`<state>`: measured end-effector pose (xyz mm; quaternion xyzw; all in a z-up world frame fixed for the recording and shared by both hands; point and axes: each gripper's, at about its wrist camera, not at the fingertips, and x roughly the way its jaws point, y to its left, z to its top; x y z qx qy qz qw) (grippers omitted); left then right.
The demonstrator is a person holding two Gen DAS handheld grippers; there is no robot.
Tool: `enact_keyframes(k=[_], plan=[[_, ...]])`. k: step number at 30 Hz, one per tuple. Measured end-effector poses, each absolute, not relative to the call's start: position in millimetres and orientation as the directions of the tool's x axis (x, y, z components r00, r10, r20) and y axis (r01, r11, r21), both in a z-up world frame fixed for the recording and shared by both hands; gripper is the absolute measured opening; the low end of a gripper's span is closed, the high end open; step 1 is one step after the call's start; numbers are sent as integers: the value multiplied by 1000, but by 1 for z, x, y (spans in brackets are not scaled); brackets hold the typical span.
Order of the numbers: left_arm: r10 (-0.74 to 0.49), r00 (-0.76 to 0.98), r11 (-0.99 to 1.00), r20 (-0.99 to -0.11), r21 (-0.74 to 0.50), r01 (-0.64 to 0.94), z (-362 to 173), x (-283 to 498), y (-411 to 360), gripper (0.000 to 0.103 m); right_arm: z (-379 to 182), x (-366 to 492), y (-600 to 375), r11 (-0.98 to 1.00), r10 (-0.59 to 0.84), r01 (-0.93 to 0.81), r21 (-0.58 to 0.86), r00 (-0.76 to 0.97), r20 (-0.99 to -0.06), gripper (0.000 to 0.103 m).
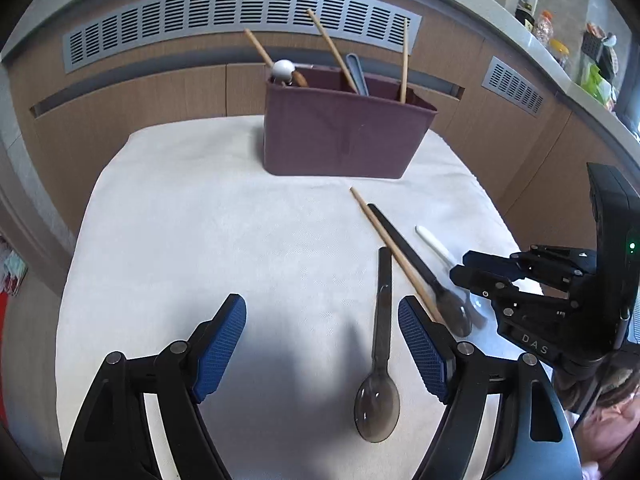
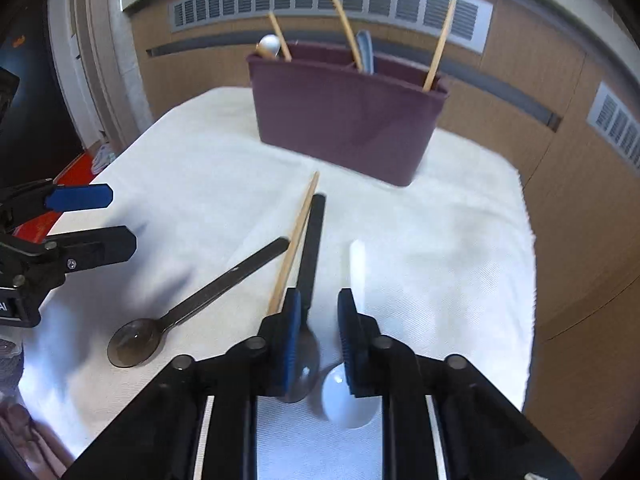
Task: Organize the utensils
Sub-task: 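Move both tools back over the remaining utensils on the table, then grasp the dark metal spoon by its handle with the right tool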
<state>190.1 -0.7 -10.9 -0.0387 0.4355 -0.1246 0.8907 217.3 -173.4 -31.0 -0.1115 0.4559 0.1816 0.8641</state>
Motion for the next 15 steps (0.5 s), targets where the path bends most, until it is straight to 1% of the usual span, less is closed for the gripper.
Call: enact_keyframes(k=[5, 15], plan=[[-243, 567, 969, -787, -171, 178, -21, 194, -1, 80, -40, 227, -169, 909, 238, -417, 19, 479, -845, 15], [-258, 532, 965, -806, -187, 183, -37, 198, -1, 80, -56, 250, -155, 920, 203, -391, 16, 441, -874, 15]])
